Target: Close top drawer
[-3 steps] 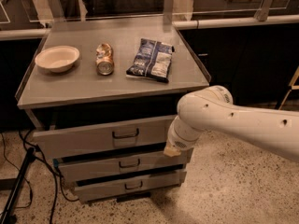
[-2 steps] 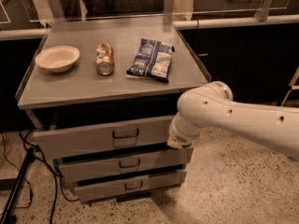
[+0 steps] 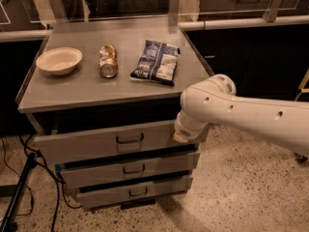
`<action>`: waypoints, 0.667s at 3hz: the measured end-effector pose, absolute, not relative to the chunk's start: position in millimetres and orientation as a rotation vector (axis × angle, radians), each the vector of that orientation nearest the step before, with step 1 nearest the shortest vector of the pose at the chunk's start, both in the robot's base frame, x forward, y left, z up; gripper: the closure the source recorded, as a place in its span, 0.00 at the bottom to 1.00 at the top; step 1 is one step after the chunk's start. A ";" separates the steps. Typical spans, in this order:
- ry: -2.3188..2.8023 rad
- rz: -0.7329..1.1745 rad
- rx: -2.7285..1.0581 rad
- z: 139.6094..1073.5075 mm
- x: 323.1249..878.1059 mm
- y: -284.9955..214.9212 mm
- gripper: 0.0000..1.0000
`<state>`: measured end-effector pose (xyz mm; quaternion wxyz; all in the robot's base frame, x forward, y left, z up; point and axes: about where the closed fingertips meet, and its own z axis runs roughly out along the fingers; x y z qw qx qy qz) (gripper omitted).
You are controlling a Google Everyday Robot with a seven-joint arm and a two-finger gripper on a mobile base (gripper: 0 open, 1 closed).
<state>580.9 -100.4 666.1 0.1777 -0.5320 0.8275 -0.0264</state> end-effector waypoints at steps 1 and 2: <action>2.351 -0.090 -1.487 662.9 588.5 -100.6 1.00; 2.356 -0.098 -1.474 658.2 593.6 -100.1 1.00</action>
Offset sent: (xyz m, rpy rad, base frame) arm 0.0201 0.0004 -0.0126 -0.0086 -0.0181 -0.0434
